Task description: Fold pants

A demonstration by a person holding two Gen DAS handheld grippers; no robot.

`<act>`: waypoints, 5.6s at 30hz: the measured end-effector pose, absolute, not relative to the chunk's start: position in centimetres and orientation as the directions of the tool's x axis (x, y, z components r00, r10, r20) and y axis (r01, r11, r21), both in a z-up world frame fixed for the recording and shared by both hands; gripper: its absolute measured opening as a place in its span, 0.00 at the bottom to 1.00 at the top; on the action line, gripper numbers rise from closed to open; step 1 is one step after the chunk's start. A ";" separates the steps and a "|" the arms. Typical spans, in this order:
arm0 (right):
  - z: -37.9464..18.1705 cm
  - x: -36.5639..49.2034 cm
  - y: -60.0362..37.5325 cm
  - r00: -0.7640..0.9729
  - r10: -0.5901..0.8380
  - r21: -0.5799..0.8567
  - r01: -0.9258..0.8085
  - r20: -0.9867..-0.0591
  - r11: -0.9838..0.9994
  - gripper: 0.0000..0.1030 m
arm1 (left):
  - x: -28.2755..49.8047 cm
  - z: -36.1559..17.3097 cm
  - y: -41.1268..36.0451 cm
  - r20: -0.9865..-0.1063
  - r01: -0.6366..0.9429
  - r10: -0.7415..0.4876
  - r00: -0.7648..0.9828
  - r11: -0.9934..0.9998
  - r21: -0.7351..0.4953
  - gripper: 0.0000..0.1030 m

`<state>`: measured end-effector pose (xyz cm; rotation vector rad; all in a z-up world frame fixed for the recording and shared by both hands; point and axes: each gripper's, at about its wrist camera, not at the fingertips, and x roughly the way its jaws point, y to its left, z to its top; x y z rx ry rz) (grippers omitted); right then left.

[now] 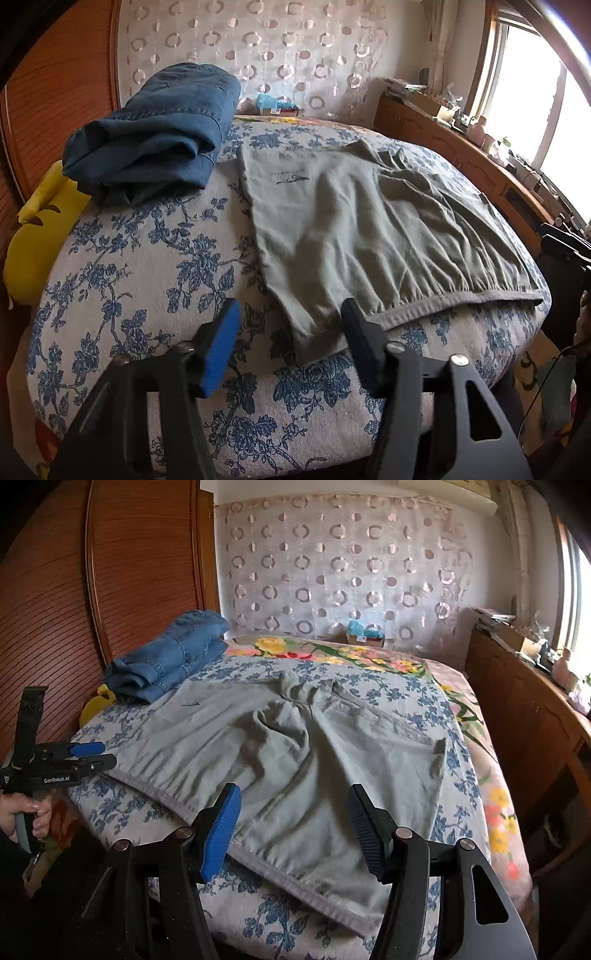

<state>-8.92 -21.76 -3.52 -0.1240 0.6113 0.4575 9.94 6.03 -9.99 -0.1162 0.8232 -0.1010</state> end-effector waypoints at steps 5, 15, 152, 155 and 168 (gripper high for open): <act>-3.7 -8.4 -21.3 0.708 0.385 0.028 -0.460 -0.592 0.887 0.60 | 9.9 -10.3 5.9 -0.733 0.054 -0.145 0.665 0.988 -0.147 0.43; -4.3 -7.3 -21.2 0.693 0.391 0.052 -0.455 -0.605 0.889 0.60 | 10.1 -10.5 5.1 -0.740 0.092 -0.180 0.648 0.983 -0.160 0.15; -7.9 -5.9 -24.8 0.713 0.347 0.115 -0.354 -0.609 0.928 0.03 | 12.9 -8.4 -9.2 -0.717 0.317 -0.271 0.642 0.945 -0.073 0.74; -7.9 -6.1 -24.9 0.711 0.346 0.120 -0.349 -0.612 0.929 0.03 | 12.9 -8.4 -9.2 -0.717 0.316 -0.270 0.642 0.946 -0.073 0.74; -8.1 -5.6 -25.2 0.713 0.327 0.122 -0.324 -0.620 0.938 0.03 | 12.8 -8.1 -8.9 -0.711 0.312 -0.272 0.648 0.947 -0.078 0.74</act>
